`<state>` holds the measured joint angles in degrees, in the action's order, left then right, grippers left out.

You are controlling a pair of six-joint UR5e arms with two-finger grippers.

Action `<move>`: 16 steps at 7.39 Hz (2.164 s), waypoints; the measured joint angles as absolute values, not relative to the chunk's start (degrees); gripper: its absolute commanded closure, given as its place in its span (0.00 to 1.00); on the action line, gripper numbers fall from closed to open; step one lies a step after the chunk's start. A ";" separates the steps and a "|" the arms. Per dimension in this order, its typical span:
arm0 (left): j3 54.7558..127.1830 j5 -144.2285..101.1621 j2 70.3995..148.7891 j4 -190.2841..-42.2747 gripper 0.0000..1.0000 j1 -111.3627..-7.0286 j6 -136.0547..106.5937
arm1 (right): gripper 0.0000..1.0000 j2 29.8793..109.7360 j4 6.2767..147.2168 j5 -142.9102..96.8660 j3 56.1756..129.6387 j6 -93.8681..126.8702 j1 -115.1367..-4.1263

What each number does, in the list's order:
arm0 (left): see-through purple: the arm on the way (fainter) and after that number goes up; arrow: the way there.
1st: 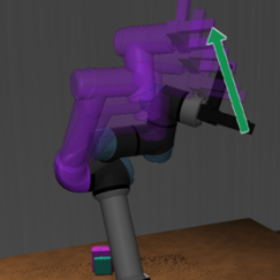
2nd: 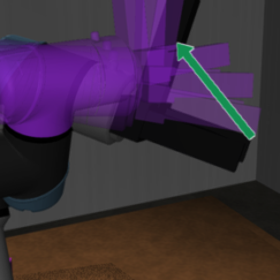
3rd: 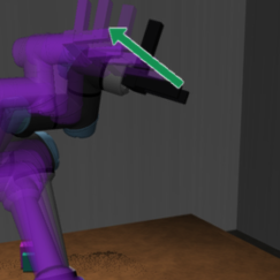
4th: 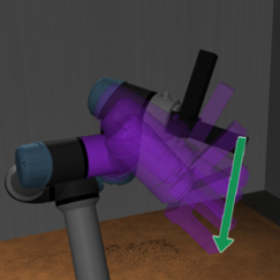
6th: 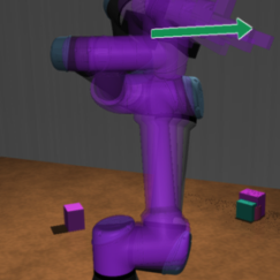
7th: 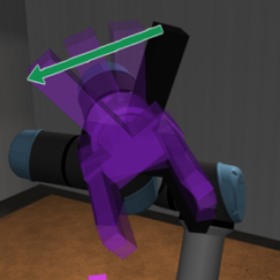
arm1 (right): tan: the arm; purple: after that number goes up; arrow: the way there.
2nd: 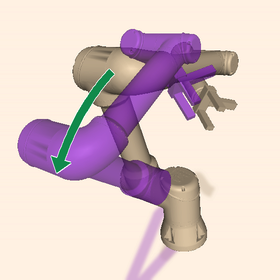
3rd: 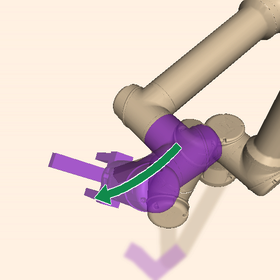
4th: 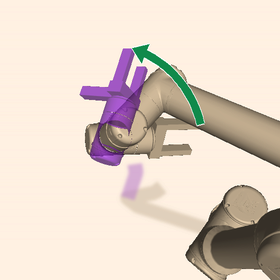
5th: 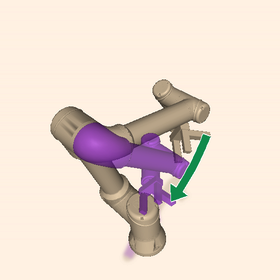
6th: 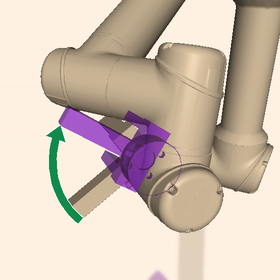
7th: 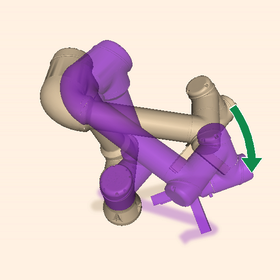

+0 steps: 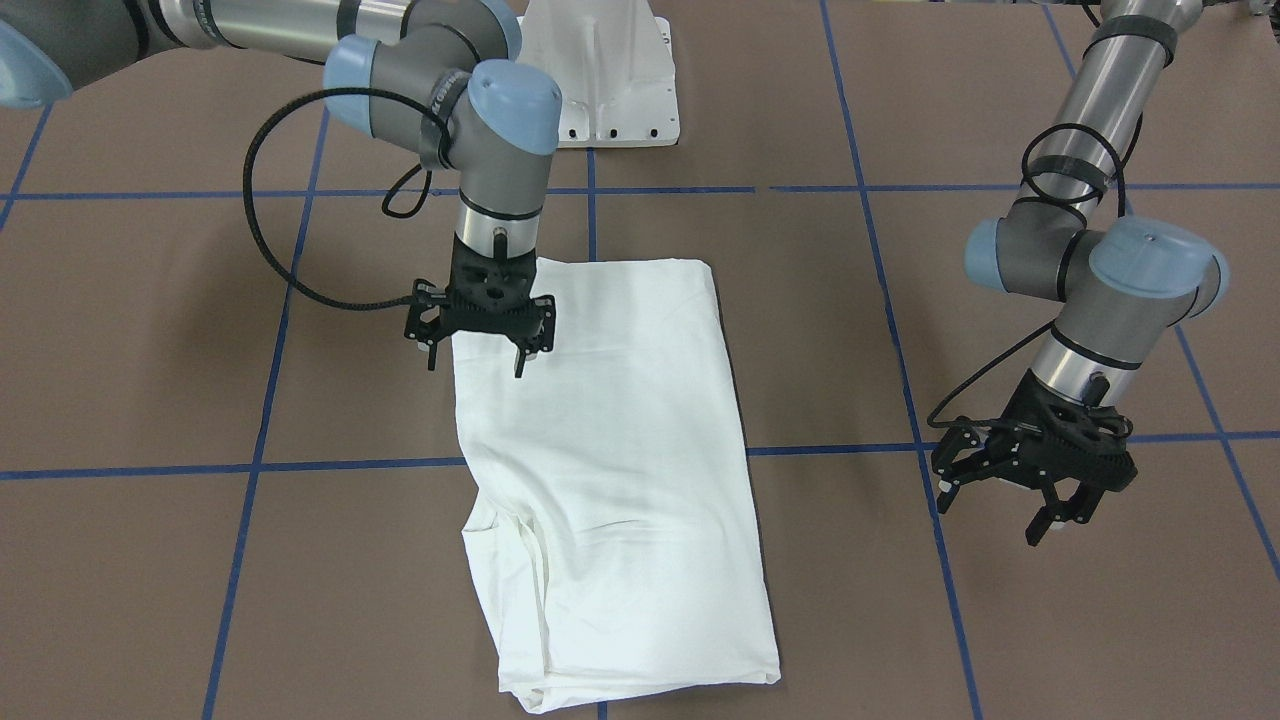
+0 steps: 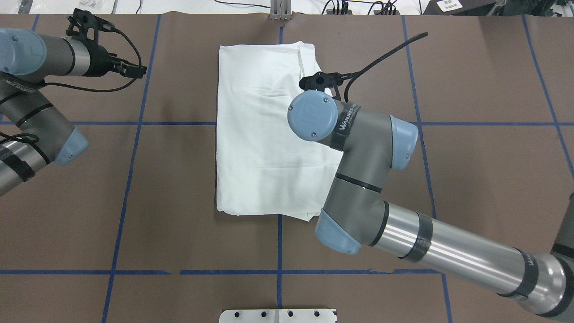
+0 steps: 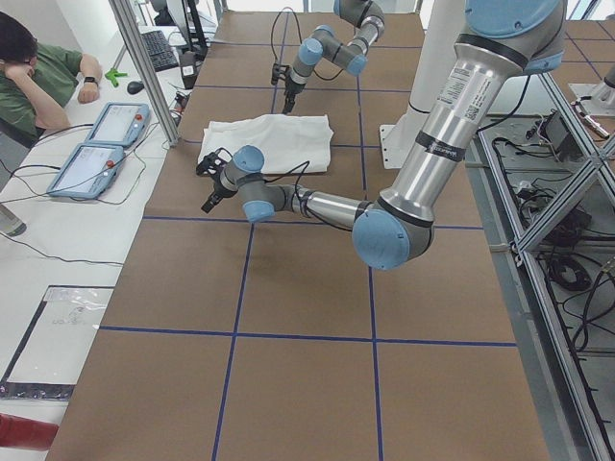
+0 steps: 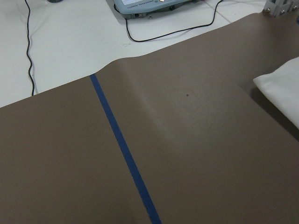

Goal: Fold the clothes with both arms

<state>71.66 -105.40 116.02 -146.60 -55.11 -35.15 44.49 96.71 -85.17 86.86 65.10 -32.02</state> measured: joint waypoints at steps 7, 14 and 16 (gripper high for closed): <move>77.36 -105.38 112.39 -149.70 0.00 -55.11 -35.44 | 0.00 35.14 72.39 -91.51 58.21 64.65 -39.32; 78.12 -105.47 111.06 -150.66 0.00 -55.11 -35.57 | 0.00 35.26 78.88 -93.13 59.80 59.15 -43.81; 78.18 -105.47 110.94 -150.93 0.00 -55.11 -35.57 | 0.00 32.29 76.35 -94.16 59.40 65.49 -42.86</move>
